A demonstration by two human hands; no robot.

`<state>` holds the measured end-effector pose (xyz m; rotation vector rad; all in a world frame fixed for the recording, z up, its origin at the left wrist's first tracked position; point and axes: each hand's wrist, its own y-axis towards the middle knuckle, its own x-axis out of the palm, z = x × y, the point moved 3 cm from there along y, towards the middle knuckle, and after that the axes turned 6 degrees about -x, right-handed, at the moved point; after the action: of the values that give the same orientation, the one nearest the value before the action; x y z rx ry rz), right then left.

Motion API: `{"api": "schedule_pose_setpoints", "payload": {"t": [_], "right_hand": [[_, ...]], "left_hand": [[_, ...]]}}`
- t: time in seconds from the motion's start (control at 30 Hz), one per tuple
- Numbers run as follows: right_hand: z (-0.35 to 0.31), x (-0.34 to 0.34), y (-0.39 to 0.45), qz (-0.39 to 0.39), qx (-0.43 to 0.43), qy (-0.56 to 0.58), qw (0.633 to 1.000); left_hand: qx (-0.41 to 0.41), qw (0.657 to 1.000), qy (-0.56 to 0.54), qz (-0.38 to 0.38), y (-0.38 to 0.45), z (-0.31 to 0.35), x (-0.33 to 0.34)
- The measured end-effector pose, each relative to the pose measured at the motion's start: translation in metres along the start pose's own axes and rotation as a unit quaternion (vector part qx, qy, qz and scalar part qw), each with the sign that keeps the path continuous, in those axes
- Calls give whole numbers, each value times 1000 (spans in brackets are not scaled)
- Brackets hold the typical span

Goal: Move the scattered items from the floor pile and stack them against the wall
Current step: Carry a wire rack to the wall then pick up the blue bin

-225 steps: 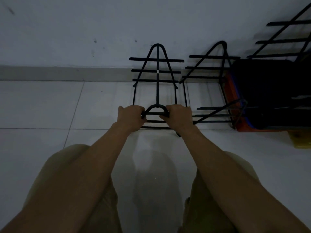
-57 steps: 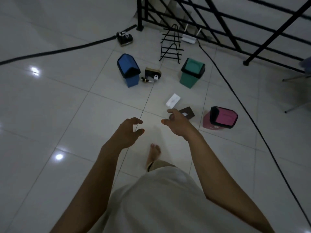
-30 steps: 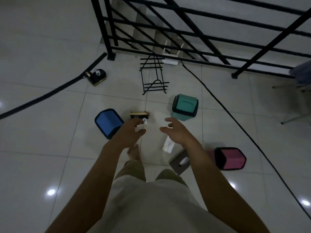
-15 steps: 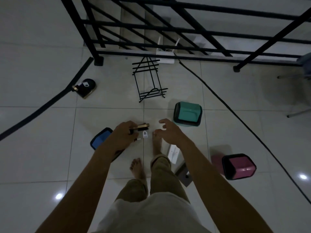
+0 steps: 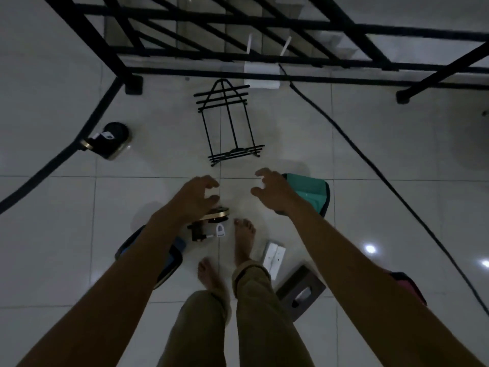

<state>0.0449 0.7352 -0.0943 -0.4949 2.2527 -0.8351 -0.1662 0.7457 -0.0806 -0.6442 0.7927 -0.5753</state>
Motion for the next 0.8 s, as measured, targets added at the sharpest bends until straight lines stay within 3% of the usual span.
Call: {"api": "schedule_pose_setpoints", "payload": {"t": [0.2, 0.33, 0.4, 0.53, 0.63, 0.7, 0.8], "right_hand": [[65, 24, 161, 39, -38, -74, 996], [125, 63, 273, 59, -65, -208, 974], [151, 87, 309, 56, -68, -276, 957], [171, 113, 335, 154, -83, -339, 924], [168, 108, 342, 205, -108, -346, 909], [166, 100, 347, 224, -112, -370, 895], [164, 88, 357, 180, -89, -386, 900]], "left_hand": [[12, 998, 60, -6, 173, -37, 46], [-8, 966, 254, 44, 302, -77, 88], [-39, 953, 297, 44, 345, -100, 110], [-7, 929, 331, 163, 376, -126, 132], [39, 927, 296, 225, 380, -127, 125], [30, 939, 264, 220, 386, -126, 120], [-26, 950, 258, 174, 394, -124, 119]]}}
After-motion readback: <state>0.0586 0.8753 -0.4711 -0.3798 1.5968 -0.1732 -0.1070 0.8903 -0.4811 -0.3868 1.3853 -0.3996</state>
